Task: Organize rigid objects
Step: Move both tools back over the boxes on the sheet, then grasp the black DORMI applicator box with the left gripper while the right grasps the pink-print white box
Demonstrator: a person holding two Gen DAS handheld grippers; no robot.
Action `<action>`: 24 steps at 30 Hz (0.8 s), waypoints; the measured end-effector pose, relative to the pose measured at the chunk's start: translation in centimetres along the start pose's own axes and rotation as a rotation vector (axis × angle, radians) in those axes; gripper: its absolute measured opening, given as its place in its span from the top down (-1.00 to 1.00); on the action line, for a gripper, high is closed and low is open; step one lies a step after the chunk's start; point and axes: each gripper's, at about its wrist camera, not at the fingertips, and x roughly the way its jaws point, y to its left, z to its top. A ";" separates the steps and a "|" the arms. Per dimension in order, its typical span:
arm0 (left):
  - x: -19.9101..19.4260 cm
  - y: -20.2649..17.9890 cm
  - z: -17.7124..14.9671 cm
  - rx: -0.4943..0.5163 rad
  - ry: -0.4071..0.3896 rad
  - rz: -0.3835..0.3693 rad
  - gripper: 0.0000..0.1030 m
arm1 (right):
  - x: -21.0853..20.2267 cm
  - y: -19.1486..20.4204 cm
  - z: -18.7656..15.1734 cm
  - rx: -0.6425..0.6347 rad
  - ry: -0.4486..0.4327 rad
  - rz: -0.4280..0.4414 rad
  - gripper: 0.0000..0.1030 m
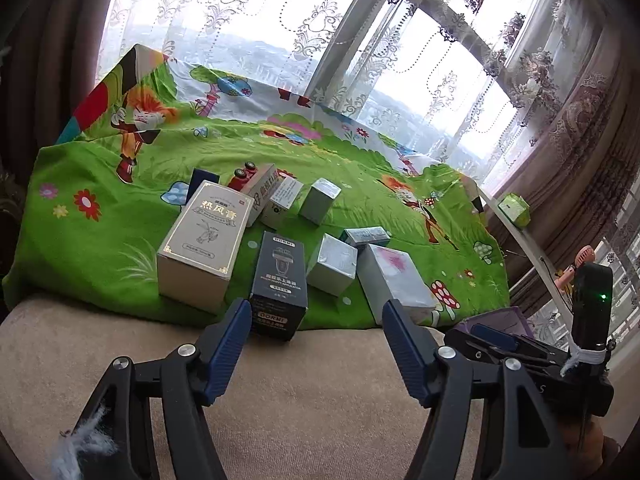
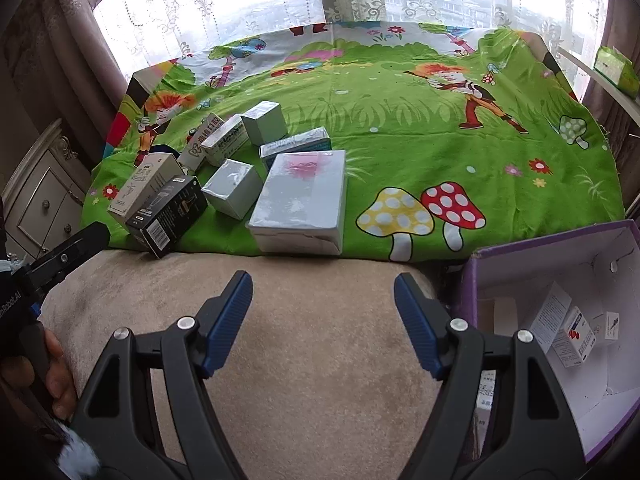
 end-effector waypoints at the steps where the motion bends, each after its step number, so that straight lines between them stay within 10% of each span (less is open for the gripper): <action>1: 0.1 0.1 0.3 0.004 -0.004 0.014 -0.32 | 0.2 0.3 0.2 -0.006 -0.004 -0.002 -0.48; 24: 5.8 -0.5 1.2 0.093 0.176 0.195 0.02 | 4.9 3.3 3.9 -0.099 0.016 -0.045 -0.60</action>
